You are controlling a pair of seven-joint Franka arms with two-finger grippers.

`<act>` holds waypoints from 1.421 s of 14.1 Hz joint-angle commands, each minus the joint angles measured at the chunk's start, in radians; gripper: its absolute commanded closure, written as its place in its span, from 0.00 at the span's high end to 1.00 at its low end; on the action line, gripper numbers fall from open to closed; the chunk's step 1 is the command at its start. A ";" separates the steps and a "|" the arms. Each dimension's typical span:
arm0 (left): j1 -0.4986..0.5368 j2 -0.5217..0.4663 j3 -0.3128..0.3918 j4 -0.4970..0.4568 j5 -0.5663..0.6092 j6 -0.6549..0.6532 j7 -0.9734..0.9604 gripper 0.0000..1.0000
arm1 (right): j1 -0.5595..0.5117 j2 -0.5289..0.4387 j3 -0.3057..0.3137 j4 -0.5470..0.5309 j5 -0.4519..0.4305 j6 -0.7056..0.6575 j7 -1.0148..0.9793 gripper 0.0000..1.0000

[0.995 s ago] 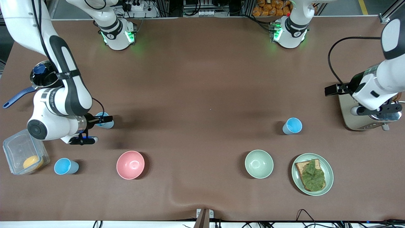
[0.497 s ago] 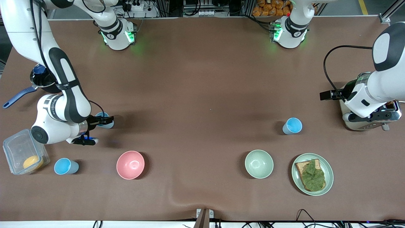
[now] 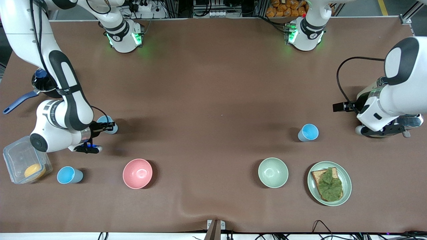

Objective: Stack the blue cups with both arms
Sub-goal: 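Move the right gripper down to a light-blue paper cup, then grasp the blue cup with the right gripper while the left gripper grasps another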

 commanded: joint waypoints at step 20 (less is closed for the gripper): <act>-0.001 0.202 0.000 -0.276 -0.003 0.496 -0.005 1.00 | 0.283 -0.023 0.052 0.182 0.243 -0.130 0.405 0.00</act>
